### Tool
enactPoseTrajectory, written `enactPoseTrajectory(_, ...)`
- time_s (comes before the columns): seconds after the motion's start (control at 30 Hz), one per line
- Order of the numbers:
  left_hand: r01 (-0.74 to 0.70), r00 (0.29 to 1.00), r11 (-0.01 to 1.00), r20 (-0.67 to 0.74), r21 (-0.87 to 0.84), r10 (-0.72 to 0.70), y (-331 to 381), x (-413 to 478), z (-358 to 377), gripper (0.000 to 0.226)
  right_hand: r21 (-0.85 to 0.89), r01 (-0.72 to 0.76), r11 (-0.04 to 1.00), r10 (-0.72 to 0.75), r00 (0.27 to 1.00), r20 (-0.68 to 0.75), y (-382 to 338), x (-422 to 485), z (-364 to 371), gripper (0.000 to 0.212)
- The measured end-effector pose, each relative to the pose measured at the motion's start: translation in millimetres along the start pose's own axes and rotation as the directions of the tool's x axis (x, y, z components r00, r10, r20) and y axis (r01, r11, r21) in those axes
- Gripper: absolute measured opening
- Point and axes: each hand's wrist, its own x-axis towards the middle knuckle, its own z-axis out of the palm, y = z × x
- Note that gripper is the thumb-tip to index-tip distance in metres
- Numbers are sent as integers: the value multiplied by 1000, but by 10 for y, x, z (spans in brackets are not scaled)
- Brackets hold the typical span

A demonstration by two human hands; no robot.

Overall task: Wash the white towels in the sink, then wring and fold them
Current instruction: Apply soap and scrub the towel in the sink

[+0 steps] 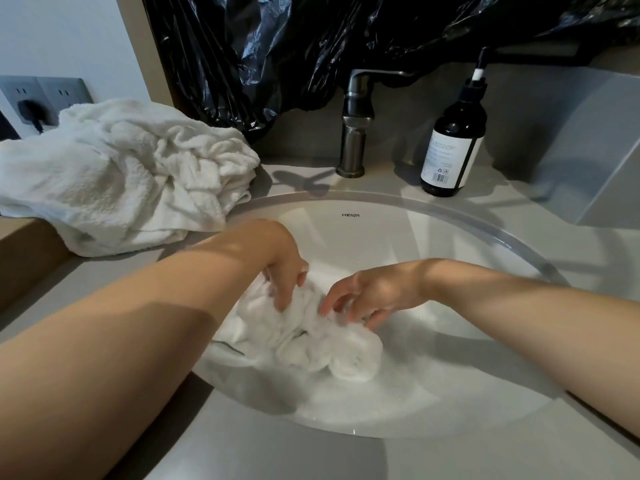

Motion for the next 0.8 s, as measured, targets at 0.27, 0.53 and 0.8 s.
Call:
enactPoseTrajectory(0.27, -218, 972, 973, 110, 76, 210, 287, 104, 59, 59, 114, -111, 987, 140, 945, -297, 158, 94, -99, 34)
enactPoseTrajectory(0.53, -207, 960, 978, 187, -33, 209, 286, 112, 47, 42, -569, -305, 764, 166, 945, -283, 248, 370, -49, 38)
enactPoseTrajectory(0.8, -212, 955, 967, 182, -142, 236, 190, 98, 40, 32, -615, -286, 735, 154, 954, -259, 293, 516, -20, 30)
